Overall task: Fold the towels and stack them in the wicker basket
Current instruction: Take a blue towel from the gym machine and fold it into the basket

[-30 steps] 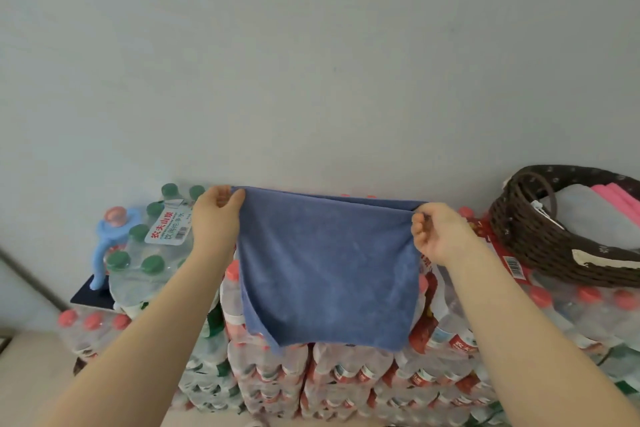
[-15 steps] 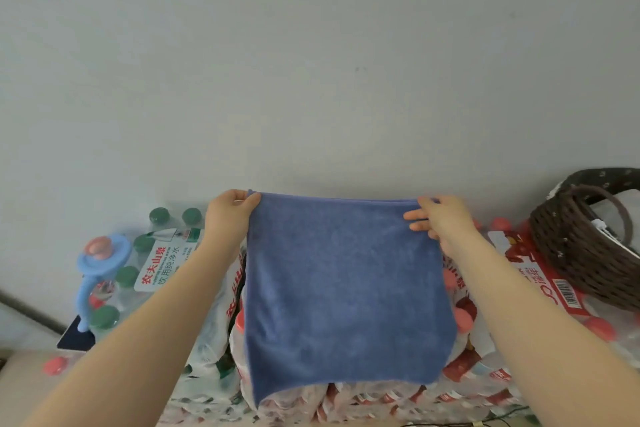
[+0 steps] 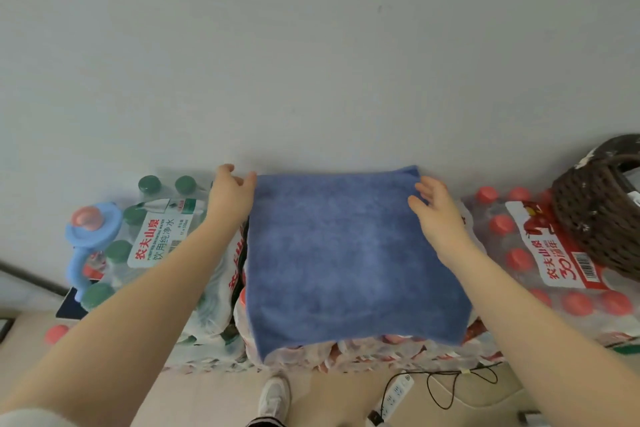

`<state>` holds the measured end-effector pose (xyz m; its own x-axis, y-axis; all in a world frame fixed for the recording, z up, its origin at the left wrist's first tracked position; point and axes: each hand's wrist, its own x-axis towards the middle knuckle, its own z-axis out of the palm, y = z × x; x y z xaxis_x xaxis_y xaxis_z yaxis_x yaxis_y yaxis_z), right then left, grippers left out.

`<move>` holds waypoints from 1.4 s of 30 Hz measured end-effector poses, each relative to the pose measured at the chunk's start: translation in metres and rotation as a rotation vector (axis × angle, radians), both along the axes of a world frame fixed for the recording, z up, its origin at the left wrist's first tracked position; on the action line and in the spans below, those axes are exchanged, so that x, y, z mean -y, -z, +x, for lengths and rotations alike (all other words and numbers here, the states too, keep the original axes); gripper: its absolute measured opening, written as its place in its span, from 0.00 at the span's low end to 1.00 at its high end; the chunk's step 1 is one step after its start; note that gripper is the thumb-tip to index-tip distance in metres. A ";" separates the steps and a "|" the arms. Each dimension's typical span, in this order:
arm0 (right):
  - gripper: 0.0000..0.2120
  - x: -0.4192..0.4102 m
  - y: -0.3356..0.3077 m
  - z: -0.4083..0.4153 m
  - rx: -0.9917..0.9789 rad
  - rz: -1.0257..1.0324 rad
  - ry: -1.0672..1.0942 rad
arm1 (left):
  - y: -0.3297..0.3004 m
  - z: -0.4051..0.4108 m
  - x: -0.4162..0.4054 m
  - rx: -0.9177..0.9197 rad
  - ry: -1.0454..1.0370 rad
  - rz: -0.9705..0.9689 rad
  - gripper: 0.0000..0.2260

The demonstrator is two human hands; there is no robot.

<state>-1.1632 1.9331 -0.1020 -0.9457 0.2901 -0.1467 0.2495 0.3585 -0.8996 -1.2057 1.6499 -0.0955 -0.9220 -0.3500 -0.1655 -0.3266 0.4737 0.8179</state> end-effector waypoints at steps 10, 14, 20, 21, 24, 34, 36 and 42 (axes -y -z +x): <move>0.20 -0.016 0.014 0.068 0.018 0.326 -0.134 | 0.020 0.148 -0.005 0.014 -0.161 0.227 0.07; 0.18 -0.010 0.017 0.086 -0.059 0.371 -0.085 | 0.036 0.188 -0.007 0.075 -0.195 0.245 0.09; 0.16 -0.017 0.019 0.124 -0.174 0.331 0.090 | 0.059 0.208 -0.026 0.365 -0.058 0.379 0.14; 0.15 -0.018 0.018 0.131 -0.177 0.272 0.146 | 0.063 0.208 -0.029 0.380 -0.045 0.417 0.15; 0.11 -0.018 0.020 0.151 -0.126 0.148 0.253 | 0.072 0.203 -0.032 0.295 -0.105 0.491 0.16; 0.13 -0.001 0.048 0.169 0.241 -0.280 0.378 | 0.075 0.208 -0.024 0.128 -0.224 0.481 0.09; 0.11 -0.001 0.044 0.172 0.258 -0.335 0.393 | 0.074 0.208 -0.027 0.139 -0.203 0.491 0.09; 0.04 -0.008 0.026 0.189 0.192 -0.944 0.355 | 0.064 0.211 -0.026 0.167 -0.119 0.404 0.08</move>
<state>-0.9741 1.9411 -0.1284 -0.7644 0.2362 -0.5999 0.3731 -0.5968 -0.7104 -0.9948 1.6760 -0.1599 -0.8282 -0.3289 -0.4538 -0.5027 0.0780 0.8609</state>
